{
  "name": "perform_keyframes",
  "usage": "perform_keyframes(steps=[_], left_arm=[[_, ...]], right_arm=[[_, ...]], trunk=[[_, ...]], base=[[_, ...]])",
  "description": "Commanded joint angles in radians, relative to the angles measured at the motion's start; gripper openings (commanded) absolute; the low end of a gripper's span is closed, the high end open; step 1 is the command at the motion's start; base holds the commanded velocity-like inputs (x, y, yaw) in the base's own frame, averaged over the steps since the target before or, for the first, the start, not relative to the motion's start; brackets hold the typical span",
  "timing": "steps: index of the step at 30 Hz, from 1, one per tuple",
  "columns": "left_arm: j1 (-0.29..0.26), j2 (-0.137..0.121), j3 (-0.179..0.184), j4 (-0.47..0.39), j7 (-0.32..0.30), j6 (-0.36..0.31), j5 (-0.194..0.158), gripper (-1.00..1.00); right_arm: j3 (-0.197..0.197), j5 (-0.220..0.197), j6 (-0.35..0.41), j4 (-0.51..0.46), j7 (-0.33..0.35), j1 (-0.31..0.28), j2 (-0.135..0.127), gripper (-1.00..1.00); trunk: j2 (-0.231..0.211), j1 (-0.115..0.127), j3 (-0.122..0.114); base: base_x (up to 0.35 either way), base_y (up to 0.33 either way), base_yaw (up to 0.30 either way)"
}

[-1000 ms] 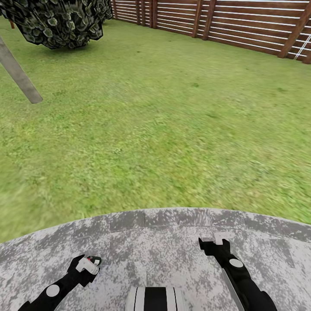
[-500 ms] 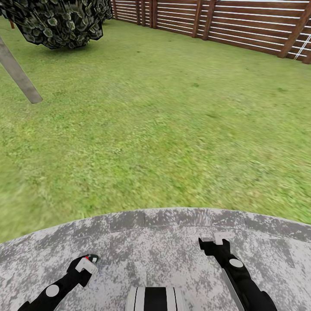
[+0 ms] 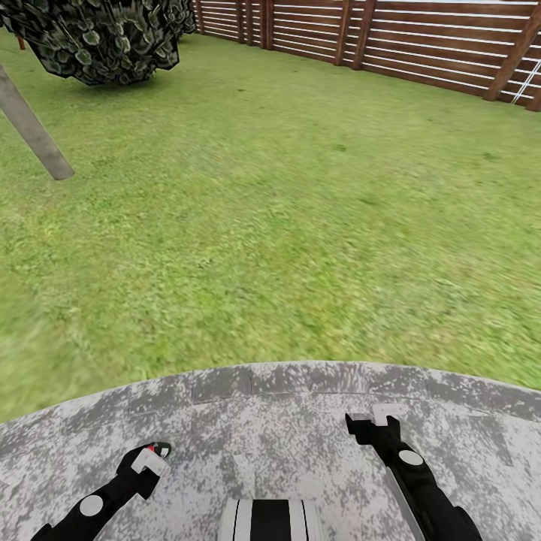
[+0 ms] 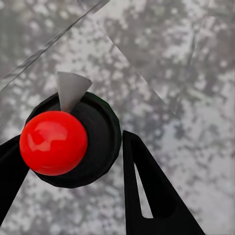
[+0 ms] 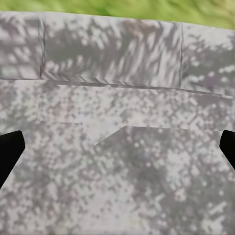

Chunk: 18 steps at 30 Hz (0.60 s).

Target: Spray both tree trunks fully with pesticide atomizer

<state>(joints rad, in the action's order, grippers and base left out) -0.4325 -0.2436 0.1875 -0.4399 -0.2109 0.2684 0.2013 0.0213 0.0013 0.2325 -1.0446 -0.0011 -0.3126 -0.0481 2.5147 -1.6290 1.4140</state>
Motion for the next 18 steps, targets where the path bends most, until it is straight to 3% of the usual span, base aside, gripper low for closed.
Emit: perform_keyframes(steps=[1, 7, 18], left_arm=[[0.000, 0.000, 0.000, 0.000, 0.001, 0.005, 0.010, -1.00], [-0.001, 0.000, 0.001, 0.000, 0.000, 0.005, 0.010, -1.00], [-0.002, 0.000, 0.001, 0.000, -0.001, 0.003, 0.010, -1.00]], right_arm=[[0.002, 0.000, 0.006, -0.002, 0.000, 0.000, -0.001, 1.00], [0.002, 0.001, 0.006, -0.001, 0.000, 0.000, 0.000, 1.00], [0.002, 0.000, 0.006, 0.008, 0.002, 0.000, 0.000, 1.00]], trunk=[[0.000, 0.000, 0.001], [0.000, 0.000, 0.001], [-0.002, 0.005, -0.042]], base=[[0.000, 0.000, 0.000], [0.000, 0.000, 0.000], [0.000, 0.000, 0.000]])
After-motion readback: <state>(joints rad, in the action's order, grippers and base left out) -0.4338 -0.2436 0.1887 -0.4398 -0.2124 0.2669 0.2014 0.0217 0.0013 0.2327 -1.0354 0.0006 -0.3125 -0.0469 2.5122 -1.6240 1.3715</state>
